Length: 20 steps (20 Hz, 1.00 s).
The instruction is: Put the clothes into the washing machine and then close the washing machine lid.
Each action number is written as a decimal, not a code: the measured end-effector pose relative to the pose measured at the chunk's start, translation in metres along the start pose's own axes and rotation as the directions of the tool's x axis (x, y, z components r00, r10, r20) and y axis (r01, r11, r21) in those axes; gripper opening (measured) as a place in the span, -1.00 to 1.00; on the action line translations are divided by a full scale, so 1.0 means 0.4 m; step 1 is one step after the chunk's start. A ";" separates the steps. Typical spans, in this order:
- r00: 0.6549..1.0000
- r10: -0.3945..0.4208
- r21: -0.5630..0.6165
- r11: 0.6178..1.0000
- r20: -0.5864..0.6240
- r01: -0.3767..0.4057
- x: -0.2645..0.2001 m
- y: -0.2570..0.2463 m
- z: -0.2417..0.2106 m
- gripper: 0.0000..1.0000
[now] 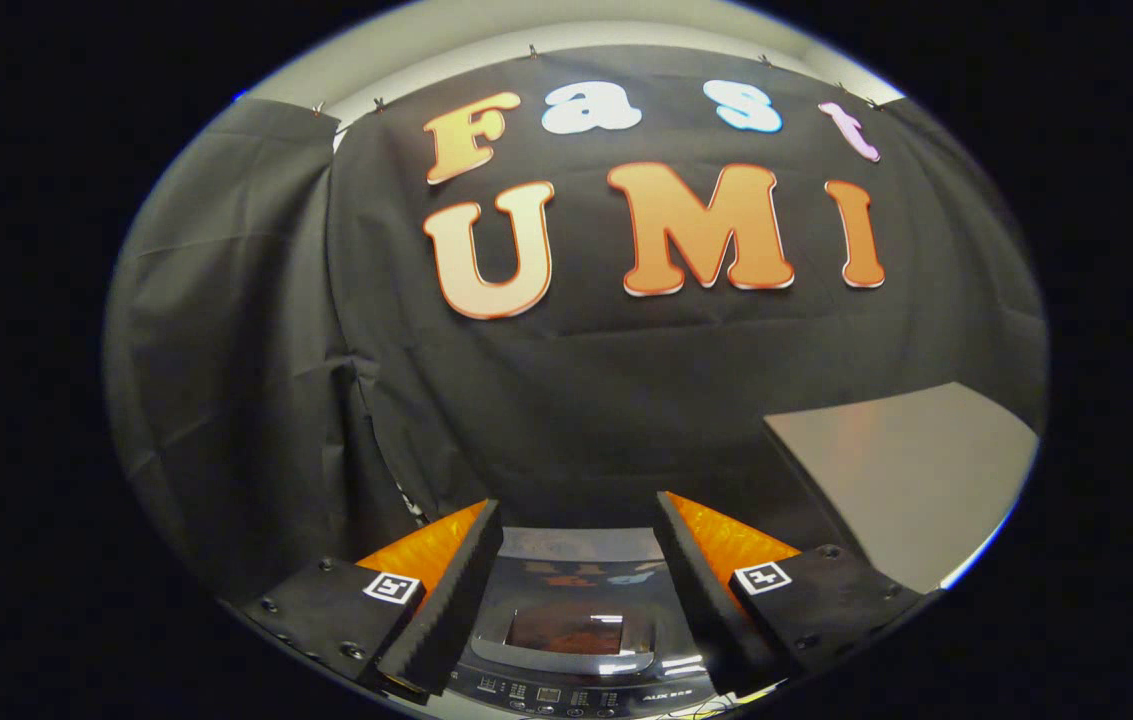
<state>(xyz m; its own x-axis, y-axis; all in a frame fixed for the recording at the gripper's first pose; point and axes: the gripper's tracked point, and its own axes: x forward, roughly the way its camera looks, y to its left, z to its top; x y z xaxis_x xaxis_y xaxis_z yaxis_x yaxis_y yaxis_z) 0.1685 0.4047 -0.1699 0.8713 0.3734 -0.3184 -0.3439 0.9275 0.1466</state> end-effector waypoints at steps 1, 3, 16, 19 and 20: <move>1.000 -0.001 -0.002 1.000 0.021 0.001 -0.033 -0.002 0.029 0.97; 0.998 -0.017 -0.013 1.000 0.054 0.018 -0.106 -0.012 0.068 0.97; 0.966 -0.095 -0.024 0.994 0.241 0.103 -0.481 -0.106 0.251 0.97; 0.962 -0.098 -0.042 0.993 0.255 0.112 -0.529 -0.149 0.268 0.97; 0.961 -0.100 -0.040 0.993 0.258 0.115 -0.542 -0.165 0.273 0.97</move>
<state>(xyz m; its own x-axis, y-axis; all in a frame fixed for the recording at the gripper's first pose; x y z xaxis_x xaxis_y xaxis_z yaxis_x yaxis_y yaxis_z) 0.0405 0.2607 -0.0081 0.9622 0.2609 -0.0786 -0.2556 0.9642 0.0711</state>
